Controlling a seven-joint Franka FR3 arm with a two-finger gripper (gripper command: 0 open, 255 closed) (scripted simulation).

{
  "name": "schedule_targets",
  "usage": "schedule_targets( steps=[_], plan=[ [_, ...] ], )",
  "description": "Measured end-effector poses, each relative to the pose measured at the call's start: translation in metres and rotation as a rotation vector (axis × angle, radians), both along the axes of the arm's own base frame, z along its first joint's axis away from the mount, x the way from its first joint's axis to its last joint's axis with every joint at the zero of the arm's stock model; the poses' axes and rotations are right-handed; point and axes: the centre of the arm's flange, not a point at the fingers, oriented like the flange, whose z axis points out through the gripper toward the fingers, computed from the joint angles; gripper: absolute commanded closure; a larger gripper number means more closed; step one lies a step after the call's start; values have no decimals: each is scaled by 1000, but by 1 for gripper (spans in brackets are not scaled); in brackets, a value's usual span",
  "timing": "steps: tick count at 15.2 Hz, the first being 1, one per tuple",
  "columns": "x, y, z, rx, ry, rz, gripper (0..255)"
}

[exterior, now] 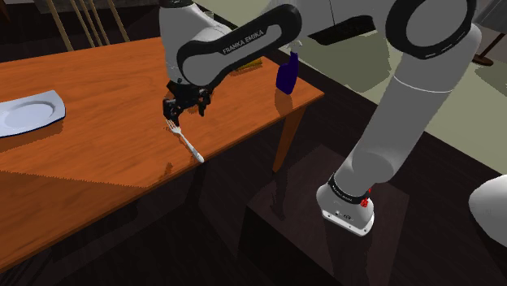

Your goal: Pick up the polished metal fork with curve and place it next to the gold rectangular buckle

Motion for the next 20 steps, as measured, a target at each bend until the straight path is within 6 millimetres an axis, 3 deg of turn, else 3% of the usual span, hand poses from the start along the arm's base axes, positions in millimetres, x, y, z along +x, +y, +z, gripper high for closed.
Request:
schedule_targets(
  steps=[2, 5, 12, 18, 19, 20],
  plan=[
    [15, 18, -8, -3, -12, -20, 0],
    [38, 25, -24, -7, -25, -43, 0],
    [45, 27, -61, -8, -27, -48, 0],
    [45, 27, -64, -7, -28, -48, 0],
    [45, 28, -64, -7, -28, -48, 255],
    [45, 27, -63, -8, -29, -48, 255]
  ],
)
